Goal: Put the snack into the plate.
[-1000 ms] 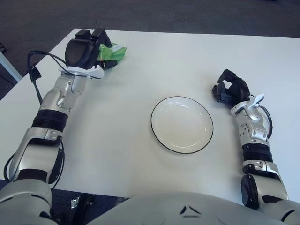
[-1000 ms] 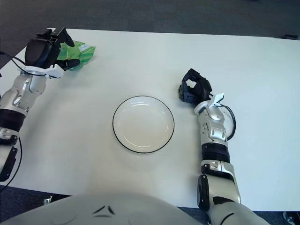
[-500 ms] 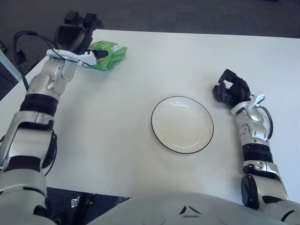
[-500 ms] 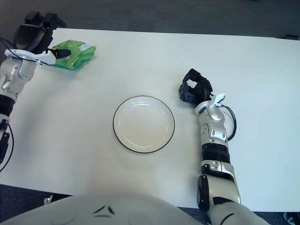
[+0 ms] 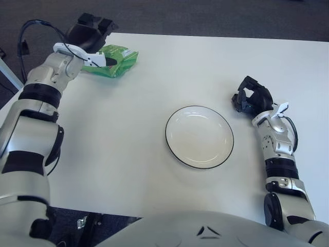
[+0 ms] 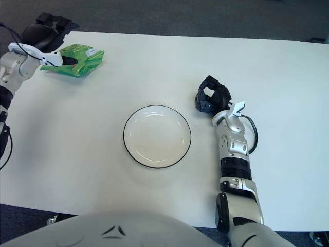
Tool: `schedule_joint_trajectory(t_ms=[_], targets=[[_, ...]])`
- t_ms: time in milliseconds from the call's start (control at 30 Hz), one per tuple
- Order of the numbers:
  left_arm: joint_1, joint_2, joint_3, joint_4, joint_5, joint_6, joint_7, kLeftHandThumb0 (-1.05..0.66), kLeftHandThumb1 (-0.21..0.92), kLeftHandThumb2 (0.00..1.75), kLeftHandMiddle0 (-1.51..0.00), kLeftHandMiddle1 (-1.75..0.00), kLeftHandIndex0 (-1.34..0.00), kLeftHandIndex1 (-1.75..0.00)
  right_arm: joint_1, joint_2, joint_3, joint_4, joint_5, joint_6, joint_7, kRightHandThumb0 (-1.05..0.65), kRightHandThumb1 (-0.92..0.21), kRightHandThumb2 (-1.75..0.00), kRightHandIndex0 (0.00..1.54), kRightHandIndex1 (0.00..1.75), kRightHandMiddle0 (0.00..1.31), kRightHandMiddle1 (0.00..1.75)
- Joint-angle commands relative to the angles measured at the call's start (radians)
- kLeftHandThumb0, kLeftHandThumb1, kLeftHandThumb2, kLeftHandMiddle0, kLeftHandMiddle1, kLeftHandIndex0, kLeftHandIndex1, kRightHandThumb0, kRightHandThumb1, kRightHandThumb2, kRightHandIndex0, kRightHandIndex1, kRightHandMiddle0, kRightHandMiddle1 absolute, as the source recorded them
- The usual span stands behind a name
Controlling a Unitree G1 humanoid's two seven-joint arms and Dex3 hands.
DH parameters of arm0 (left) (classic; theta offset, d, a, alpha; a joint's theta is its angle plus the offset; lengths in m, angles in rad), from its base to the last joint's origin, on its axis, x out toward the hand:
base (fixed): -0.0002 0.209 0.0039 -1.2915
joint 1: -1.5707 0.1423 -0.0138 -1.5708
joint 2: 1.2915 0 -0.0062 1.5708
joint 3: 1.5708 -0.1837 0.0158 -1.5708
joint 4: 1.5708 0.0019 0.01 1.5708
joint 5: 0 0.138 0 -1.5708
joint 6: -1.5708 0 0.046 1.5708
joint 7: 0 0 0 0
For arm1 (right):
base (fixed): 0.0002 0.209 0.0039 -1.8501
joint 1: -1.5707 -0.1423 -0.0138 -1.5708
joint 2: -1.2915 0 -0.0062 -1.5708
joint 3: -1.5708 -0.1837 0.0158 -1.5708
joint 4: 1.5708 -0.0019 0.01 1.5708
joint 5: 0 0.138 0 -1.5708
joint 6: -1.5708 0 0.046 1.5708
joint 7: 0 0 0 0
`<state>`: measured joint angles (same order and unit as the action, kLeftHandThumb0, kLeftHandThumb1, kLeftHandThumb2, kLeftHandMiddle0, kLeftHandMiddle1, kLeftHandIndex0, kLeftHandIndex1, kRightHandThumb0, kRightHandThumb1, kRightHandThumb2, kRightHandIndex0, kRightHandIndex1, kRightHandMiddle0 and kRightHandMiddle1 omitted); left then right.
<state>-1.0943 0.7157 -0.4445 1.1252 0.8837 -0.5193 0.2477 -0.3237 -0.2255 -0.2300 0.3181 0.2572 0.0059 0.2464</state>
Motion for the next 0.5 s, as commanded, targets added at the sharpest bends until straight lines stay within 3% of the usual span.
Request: schedule_joint_trajectory(t_ms=[0,200,467], targets=[[-0.054,-0.015,-0.044,0.081,0.029,0.019,0.003,-0.93,0.90,0.58,0.00,-0.17,0.00,-0.26,0.048,0.007,0.013,0.031,-0.009,0.060,-0.002,-0.48,-0.32,-1.32,1.32,1.75,0.61,1.75],[-0.069,-0.034,-0.072,0.124,0.021,0.046,-0.004,-0.97,0.92,0.79,0.00,-0.02,0.00,-0.03,0.053,0.004,0.018,0.022,-0.014,0.073,-0.008,-0.48,-0.32,-1.31,1.32,1.75,0.61,1.75],[-0.052,-0.124,-0.034,0.197,-0.065,0.146,-0.059,-0.96,0.92,1.00,-0.01,-0.01,0.00,0.00,0.062,0.003,0.023,0.010,-0.017,0.076,-0.013,-0.48,-0.33,-1.31,1.31,1.75,0.61,1.75]])
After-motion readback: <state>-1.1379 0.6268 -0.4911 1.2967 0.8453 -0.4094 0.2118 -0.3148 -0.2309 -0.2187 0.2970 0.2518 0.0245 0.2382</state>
